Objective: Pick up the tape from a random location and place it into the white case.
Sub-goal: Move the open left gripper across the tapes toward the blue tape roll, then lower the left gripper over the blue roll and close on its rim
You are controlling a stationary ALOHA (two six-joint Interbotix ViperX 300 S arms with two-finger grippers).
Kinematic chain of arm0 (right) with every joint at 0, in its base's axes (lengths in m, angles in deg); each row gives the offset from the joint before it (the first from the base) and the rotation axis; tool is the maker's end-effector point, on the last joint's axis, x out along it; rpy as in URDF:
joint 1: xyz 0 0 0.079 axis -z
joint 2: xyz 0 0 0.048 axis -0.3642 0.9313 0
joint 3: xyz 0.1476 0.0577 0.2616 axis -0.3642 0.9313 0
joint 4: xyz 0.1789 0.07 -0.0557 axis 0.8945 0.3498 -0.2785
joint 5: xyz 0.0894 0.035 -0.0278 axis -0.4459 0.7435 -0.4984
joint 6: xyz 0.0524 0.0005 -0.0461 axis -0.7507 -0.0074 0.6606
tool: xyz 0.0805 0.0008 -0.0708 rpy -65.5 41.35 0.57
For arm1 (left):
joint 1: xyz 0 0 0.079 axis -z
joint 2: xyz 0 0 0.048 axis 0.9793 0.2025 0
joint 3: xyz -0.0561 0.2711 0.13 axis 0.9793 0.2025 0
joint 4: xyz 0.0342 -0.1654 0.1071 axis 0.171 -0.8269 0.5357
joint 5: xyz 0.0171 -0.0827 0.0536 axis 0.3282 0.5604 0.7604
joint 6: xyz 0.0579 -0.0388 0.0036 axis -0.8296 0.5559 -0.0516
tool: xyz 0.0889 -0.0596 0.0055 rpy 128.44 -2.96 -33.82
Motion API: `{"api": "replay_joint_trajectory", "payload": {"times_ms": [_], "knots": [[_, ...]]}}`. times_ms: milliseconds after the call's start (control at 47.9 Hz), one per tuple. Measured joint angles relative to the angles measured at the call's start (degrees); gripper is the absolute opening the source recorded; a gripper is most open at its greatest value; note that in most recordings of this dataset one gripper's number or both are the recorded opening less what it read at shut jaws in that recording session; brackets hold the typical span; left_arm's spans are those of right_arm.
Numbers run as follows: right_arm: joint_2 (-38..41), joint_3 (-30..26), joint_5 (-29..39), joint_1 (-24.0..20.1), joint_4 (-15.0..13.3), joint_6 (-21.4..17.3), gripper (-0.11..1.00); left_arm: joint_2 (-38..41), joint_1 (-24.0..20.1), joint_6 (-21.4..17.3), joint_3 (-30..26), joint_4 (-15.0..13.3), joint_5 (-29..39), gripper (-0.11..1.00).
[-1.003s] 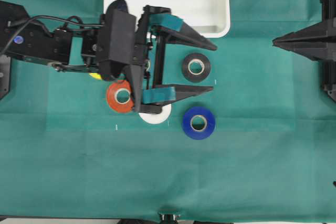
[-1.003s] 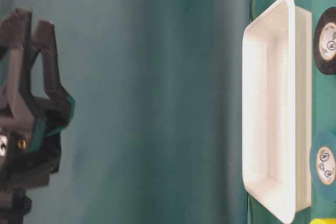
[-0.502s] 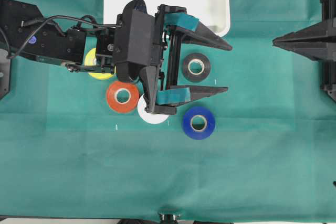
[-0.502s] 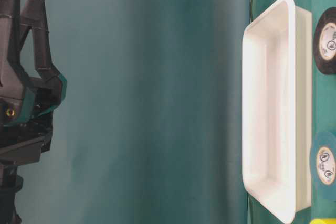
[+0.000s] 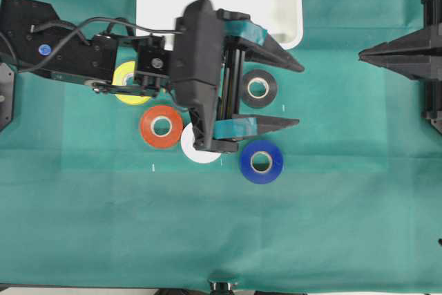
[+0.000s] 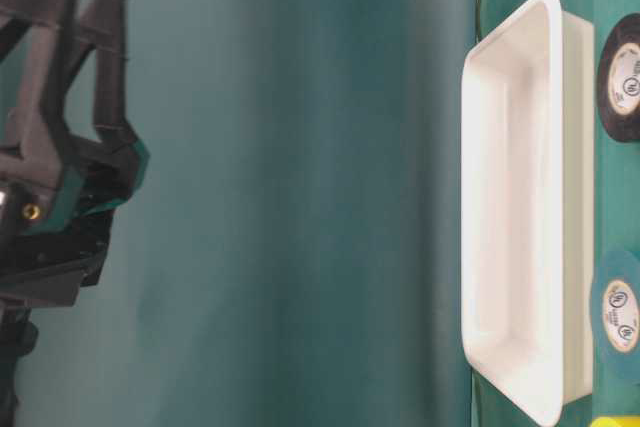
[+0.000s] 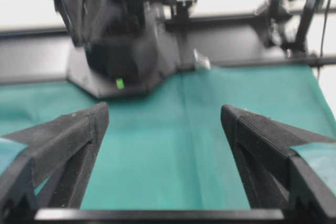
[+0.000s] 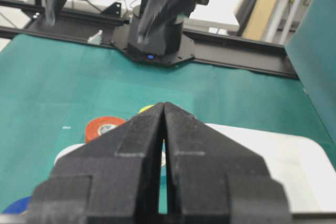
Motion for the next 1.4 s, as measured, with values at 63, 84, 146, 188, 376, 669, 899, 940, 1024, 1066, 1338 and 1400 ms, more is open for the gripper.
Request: {"api": "replay_joint_trajectory", "payload": {"times_ms": [63,84,146,188,376,669,899,940,1024,1066,1338,1400], "knots": [[0.1,0.0,0.0,0.1,0.0,0.0,0.00,0.5,0.0,1.1,-1.8,0.0,4.8,0.99],[0.1,0.0,0.0,0.1,0.0,0.0,0.00,0.7,0.0,1.3,-2.5,0.0,6.4,0.99],[0.0,0.0,0.1,0.0,0.0,0.0,0.00,1.4,0.0,2.6,-5.2,0.0,13.4,0.99],[0.0,0.0,0.0,0.1,0.0,0.0,0.00,1.8,0.0,3.0,-6.9,0.1,17.0,0.99],[0.0,0.0,0.1,0.1,0.0,0.0,0.00,5.3,0.0,4.3,-15.6,0.0,35.0,0.99],[0.0,0.0,0.5,0.1,0.0,0.0,0.00,10.7,0.0,4.7,-28.0,0.2,54.5,0.99],[0.0,0.0,0.7,0.1,0.0,0.0,0.00,12.4,0.0,4.7,-31.4,0.5,59.3,0.99],[0.0,0.0,0.7,0.0,0.0,0.0,0.00,12.4,0.0,4.7,-31.5,0.5,59.3,0.99],[0.0,0.0,0.7,0.1,0.0,0.0,0.00,12.4,0.0,4.7,-31.5,0.5,59.4,0.99],[0.0,0.0,0.7,0.1,0.0,0.0,0.00,12.4,0.0,4.7,-31.5,0.5,59.4,0.99],[0.1,0.0,0.7,0.1,0.0,0.0,0.00,12.4,0.0,4.7,-31.5,0.5,59.2,0.99],[0.0,0.0,0.8,0.1,0.0,0.0,0.00,12.4,0.0,4.7,-31.5,0.5,59.2,0.99]]}}
